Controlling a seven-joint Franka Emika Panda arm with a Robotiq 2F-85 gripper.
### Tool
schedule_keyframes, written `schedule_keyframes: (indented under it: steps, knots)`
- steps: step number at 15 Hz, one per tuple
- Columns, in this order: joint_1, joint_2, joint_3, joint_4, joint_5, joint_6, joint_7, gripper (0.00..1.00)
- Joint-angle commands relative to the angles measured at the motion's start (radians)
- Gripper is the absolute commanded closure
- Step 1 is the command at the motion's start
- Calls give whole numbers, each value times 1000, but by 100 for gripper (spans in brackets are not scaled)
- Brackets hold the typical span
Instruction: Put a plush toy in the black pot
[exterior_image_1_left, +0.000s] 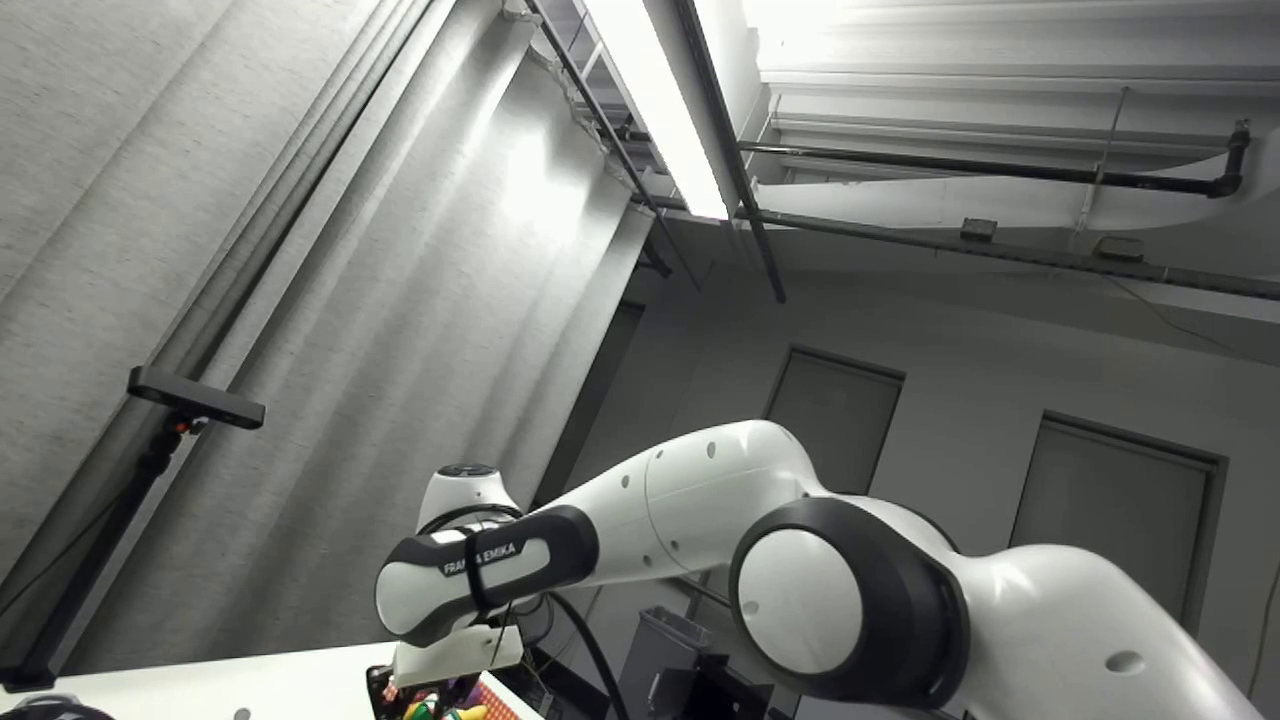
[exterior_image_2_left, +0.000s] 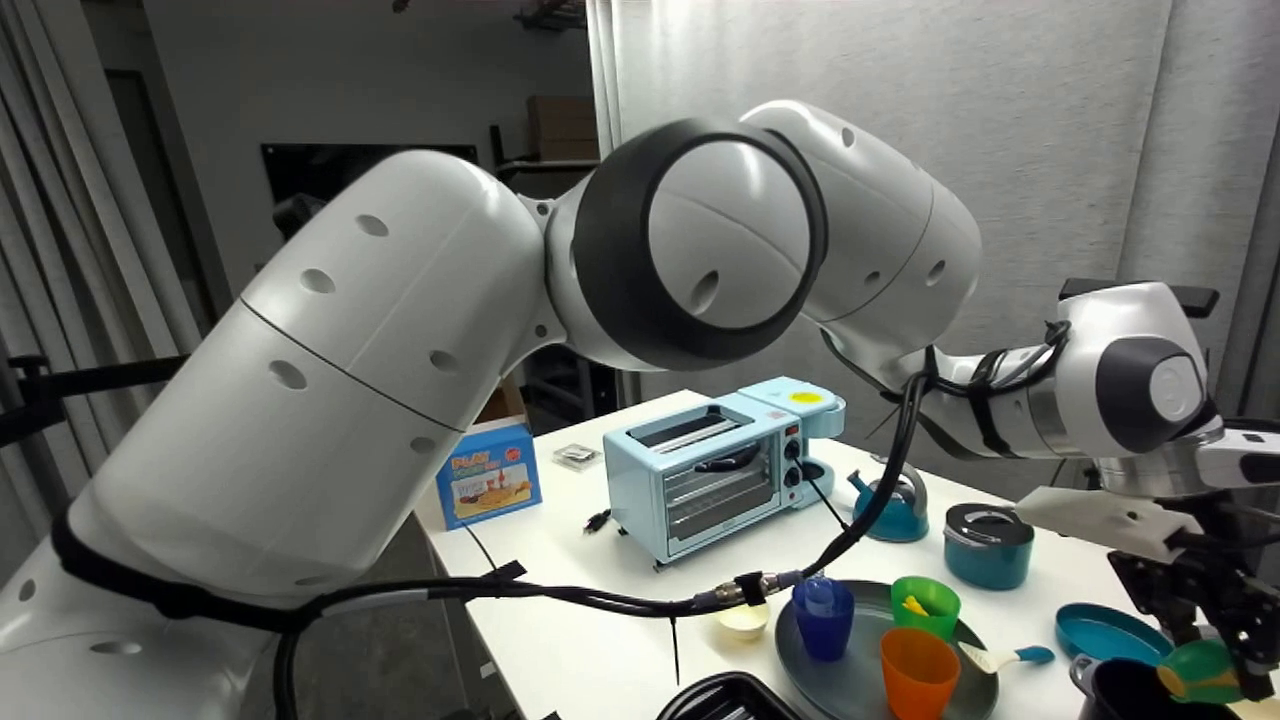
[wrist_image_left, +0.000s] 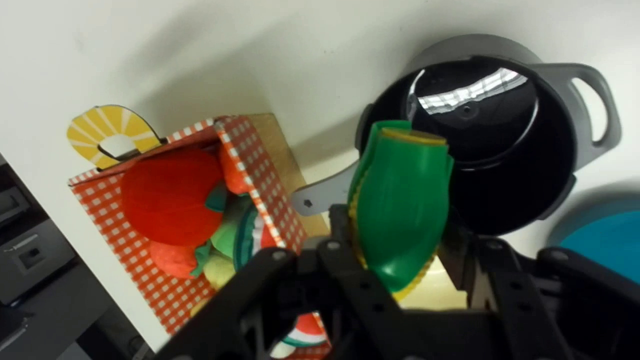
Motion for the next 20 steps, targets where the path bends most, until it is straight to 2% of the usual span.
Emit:
schedule_keyframes:
  steps: [1, 13, 19, 20]
  knots:
    - [-20, 47, 31, 86, 15, -4, -49, 80]
    - [-47, 88, 47, 76, 39, -21, -109, 80]
    - [-24, 129, 65, 149, 41, -81, -100, 80]
    - [-23, 134, 69, 160, 42, -91, -101, 71]
